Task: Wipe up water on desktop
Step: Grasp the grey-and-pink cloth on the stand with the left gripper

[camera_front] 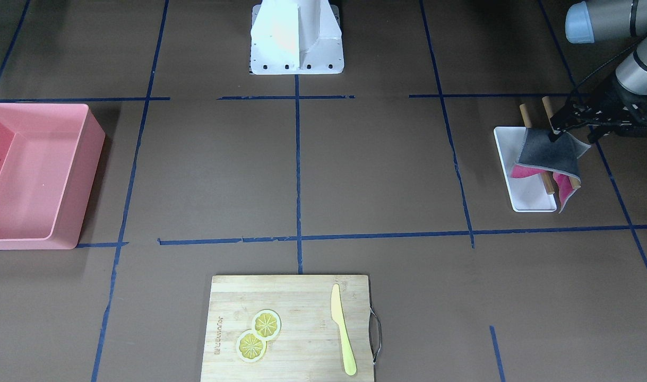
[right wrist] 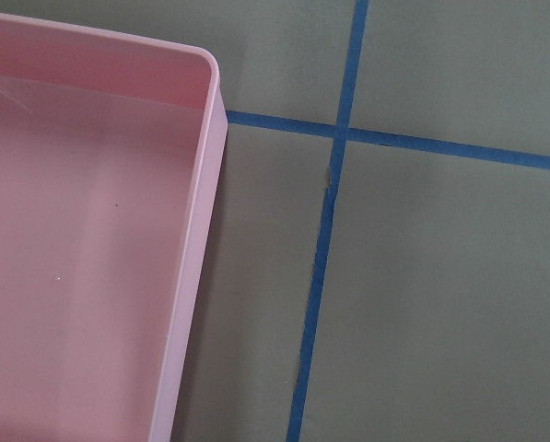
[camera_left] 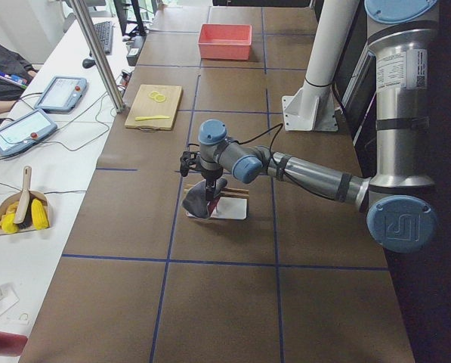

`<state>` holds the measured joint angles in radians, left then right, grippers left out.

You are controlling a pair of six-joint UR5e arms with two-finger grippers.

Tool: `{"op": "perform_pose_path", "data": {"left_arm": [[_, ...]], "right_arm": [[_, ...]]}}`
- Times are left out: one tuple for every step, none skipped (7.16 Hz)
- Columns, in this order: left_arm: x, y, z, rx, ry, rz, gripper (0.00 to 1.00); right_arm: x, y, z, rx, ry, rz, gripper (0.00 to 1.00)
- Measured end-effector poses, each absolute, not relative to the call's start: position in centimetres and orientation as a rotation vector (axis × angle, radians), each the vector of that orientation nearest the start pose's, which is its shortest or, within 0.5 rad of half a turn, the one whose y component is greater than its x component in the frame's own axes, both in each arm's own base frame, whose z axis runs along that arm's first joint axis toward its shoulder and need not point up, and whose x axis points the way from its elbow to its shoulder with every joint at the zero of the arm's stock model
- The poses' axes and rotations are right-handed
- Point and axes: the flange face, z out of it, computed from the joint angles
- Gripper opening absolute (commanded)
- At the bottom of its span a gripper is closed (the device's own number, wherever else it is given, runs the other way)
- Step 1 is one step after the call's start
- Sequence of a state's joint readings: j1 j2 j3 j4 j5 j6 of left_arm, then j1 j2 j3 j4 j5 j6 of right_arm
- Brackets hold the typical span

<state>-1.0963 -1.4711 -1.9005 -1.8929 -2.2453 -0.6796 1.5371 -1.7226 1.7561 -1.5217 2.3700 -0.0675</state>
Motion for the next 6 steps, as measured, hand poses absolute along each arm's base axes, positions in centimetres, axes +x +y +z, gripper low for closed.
{"op": "perform_pose_path", "data": {"left_arm": [[15.09, -44.58, 51.09, 0.083, 0.837, -0.003, 0.32], [15.14, -44.57, 51.15, 0.082, 0.836, -0.003, 0.23], [15.16, -44.57, 51.16, 0.081, 0.836, -0.002, 0.18], [15.18, -44.56, 51.14, 0.081, 0.836, -0.002, 0.08], [15.18, -44.55, 51.06, 0.082, 0.837, -0.001, 0.04], [15.16, -44.54, 50.9, 0.085, 0.838, 0.0, 0.0]], "right_arm": [[4.73, -43.46, 63.08, 0.091, -0.798, -0.128, 1.0], [4.73, -43.46, 63.1, 0.091, -0.798, -0.128, 1.0], [4.73, -43.45, 63.13, 0.09, -0.798, -0.128, 1.0], [4.73, -43.45, 63.16, 0.09, -0.798, -0.128, 1.0], [4.73, -43.45, 63.17, 0.089, -0.798, -0.128, 1.0], [4.73, -43.45, 63.18, 0.089, -0.798, -0.128, 1.0]]}}
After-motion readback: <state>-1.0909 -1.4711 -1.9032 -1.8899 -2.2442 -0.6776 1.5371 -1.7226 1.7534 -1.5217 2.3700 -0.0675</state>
